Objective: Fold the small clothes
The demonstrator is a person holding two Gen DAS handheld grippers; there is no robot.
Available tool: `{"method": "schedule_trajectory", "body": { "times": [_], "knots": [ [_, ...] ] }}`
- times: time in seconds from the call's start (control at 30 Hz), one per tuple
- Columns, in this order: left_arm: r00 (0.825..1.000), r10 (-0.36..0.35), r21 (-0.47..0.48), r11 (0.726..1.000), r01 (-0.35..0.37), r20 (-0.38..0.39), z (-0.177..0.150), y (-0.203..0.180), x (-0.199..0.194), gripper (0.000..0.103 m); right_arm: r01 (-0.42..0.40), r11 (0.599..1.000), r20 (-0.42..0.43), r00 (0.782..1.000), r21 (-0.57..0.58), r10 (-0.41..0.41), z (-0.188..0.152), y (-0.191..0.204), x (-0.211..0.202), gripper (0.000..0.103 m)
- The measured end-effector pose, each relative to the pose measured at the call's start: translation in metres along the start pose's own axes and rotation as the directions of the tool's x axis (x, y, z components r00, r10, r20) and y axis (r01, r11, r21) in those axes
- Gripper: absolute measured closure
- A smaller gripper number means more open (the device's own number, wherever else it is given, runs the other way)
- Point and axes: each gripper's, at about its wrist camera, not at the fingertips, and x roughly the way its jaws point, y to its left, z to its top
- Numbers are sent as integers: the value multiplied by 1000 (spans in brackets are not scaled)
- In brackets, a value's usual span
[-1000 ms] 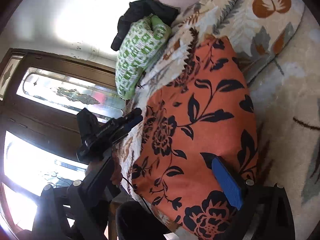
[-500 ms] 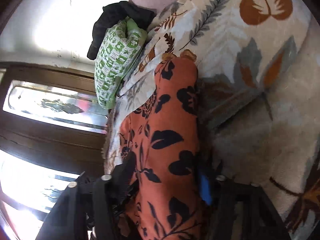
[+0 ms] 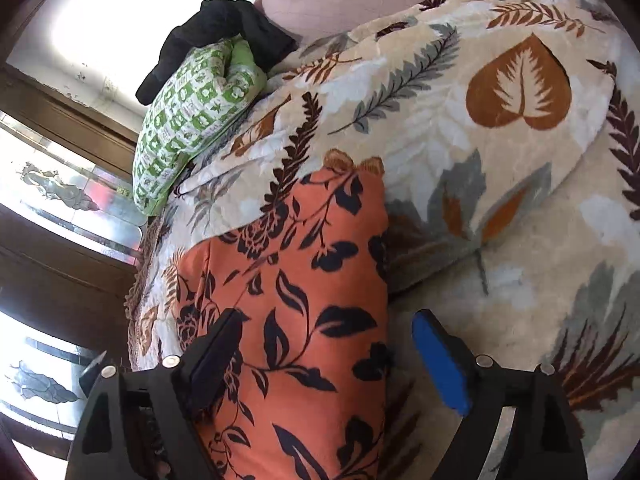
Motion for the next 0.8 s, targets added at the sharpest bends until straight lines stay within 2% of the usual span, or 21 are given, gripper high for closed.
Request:
{"method": "schedule_trajectory", "body": {
  "times": [0.03,0.1,0.13,0.17,0.23,0.3,0.33,0.37,0.43,0.5,0.6,0.63,0.67,0.73,0.77,0.8],
  "knots": [
    [1000,0,0,1000,0,0,0,0,0,23,8,1000,-15,1000,14,-7,6,-3,10,14],
    [1000,-7,-5,1000,7,-1,0,1,0,23,8,998,-106,994,67,-1,15,-13,39,18],
    [1000,-8,-5,1000,8,0,0,1,0,23,-3,998,-132,991,64,12,16,-11,48,59],
    [1000,-8,-3,1000,8,3,-1,2,-1,23,38,999,-115,993,23,-35,16,-1,45,63],
    [1000,-11,-5,1000,11,5,0,2,-1,22,79,993,-26,996,-85,-81,14,22,30,66],
    [999,-35,-19,999,35,4,1,3,-6,22,147,988,-17,989,-43,-148,14,10,32,64],
    [999,-51,-32,998,52,10,1,6,-15,23,131,991,-59,990,3,-131,10,0,34,38],
    [995,-86,-48,995,88,42,2,12,-27,23,73,996,-75,995,43,-70,3,-7,29,17],
    [982,-148,-105,981,160,113,7,29,-49,18,-41,999,-22,999,34,42,-16,-12,4,17],
    [972,-184,-185,960,210,146,15,47,-53,12,-66,997,19,998,32,66,-32,-21,-18,16],
    [963,-269,-269,926,267,30,20,60,-24,12,-146,987,-26,989,69,148,-45,-27,-20,16],
    [955,-295,-289,915,280,-9,18,59,-13,13,-139,989,-40,989,47,141,-47,-22,-17,16],
    [954,-298,-291,915,278,-25,17,55,-7,13,-129,991,-62,990,29,130,-48,-18,-11,16],
    [959,-282,-242,933,266,-35,16,42,0,14,-123,992,-124,984,24,125,-51,-14,8,17],
    [960,-273,-217,942,255,-56,17,36,5,22,-95,995,-155,983,12,96,-53,-11,20,24],
    [962,-256,-194,953,234,-96,17,29,11,61,-85,996,-176,981,-14,81,-56,-8,27,37]
  ]
}}
